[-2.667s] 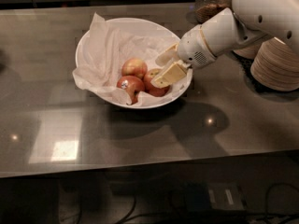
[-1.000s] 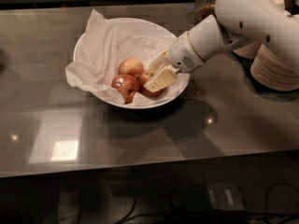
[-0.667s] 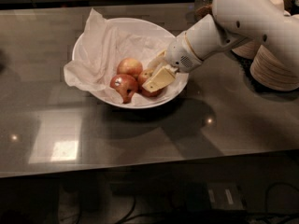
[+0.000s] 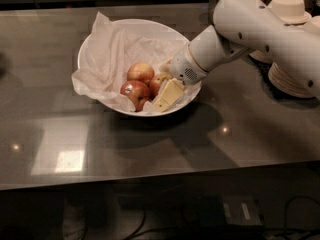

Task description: Pick apple from white bowl

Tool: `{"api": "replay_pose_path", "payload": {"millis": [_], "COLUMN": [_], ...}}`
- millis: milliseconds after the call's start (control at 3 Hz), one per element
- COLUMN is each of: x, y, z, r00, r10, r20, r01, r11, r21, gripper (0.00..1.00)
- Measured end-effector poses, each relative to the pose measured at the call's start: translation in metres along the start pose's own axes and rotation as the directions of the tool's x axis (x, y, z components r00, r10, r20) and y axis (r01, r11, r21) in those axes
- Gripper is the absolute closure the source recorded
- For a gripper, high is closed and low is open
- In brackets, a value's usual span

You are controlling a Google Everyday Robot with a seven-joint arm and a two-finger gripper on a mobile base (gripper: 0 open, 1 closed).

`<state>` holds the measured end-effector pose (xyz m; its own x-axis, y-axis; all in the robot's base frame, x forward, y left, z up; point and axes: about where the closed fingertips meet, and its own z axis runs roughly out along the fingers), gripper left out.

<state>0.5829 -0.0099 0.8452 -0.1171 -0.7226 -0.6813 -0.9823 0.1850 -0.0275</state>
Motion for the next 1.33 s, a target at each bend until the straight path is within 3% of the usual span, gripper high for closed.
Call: {"api": "replay_pose_path", "payload": {"millis": [333, 1333], "x": [0.0046, 0.0014], "y": [0.0000, -0.0027], "z": [0.0126, 0.0083], "r00": [1.000, 1.000], "r10": [-0.002, 0.005], "r20": [-0.024, -0.018], "r01": [0.002, -0.005], "r11": [1.0000, 1.0000], "r21": [-0.006, 0.005], "gripper": [0.34, 1.00]}}
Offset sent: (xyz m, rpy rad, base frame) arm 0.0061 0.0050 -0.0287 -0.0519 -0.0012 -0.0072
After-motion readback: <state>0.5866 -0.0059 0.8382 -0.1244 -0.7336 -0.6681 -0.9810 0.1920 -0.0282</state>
